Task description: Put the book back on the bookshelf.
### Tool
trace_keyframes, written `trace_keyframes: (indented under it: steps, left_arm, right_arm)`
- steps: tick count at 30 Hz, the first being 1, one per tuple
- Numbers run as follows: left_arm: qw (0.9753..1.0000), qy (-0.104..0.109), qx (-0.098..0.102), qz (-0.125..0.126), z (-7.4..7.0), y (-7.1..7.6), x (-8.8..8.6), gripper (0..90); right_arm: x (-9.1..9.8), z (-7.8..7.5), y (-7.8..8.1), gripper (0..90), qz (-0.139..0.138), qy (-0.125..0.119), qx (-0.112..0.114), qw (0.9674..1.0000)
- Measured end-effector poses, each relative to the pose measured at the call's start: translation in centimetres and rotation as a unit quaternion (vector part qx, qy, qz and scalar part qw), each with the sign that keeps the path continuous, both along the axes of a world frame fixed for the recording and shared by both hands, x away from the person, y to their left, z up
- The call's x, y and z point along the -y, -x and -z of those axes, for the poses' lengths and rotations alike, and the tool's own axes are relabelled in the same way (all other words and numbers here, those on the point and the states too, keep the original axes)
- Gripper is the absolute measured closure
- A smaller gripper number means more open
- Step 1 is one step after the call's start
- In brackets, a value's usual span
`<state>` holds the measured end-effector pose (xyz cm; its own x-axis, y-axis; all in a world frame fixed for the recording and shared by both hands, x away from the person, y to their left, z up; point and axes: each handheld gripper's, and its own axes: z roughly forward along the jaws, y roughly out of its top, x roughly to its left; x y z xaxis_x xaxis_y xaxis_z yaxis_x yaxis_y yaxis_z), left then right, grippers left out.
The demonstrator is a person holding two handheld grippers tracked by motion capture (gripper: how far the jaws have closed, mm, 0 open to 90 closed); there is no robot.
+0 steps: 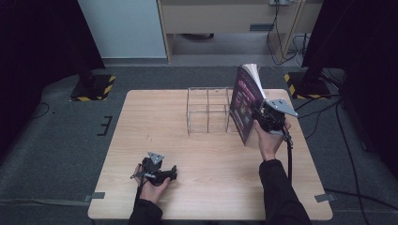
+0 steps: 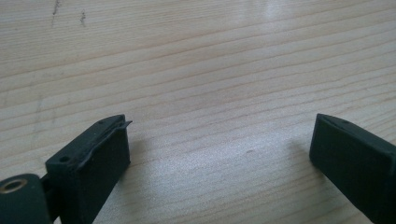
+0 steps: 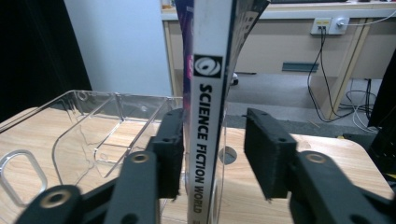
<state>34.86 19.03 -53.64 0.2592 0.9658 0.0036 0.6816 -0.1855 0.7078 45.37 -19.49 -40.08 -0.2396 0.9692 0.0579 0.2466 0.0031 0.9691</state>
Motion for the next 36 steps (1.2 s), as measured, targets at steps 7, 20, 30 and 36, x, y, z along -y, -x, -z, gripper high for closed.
trace_keyframes:
  steps: [7,20,30,36]
  left_arm:
    - [1.0,0.0,0.0,0.0,0.0,0.0,0.0,4.0]
    - [1.0,0.0,0.0,0.0,0.0,0.0,0.0,4.0]
    - [1.0,0.0,0.0,0.0,0.0,0.0,0.0,4.0]
    - [1.0,0.0,0.0,0.0,0.0,0.0,0.0,4.0]
  right_arm:
    - [0.4,-0.3,0.3,38.5,-0.007,-0.009,0.005,0.9999]
    - [2.2,0.8,2.9,16.2,-0.054,-0.001,-0.025,0.9982]
    - [5.4,5.2,6.2,13.4,-0.079,0.012,-0.089,0.9928]
    - [6.7,8.4,7.4,12.6,-0.082,0.039,-0.134,0.9868]
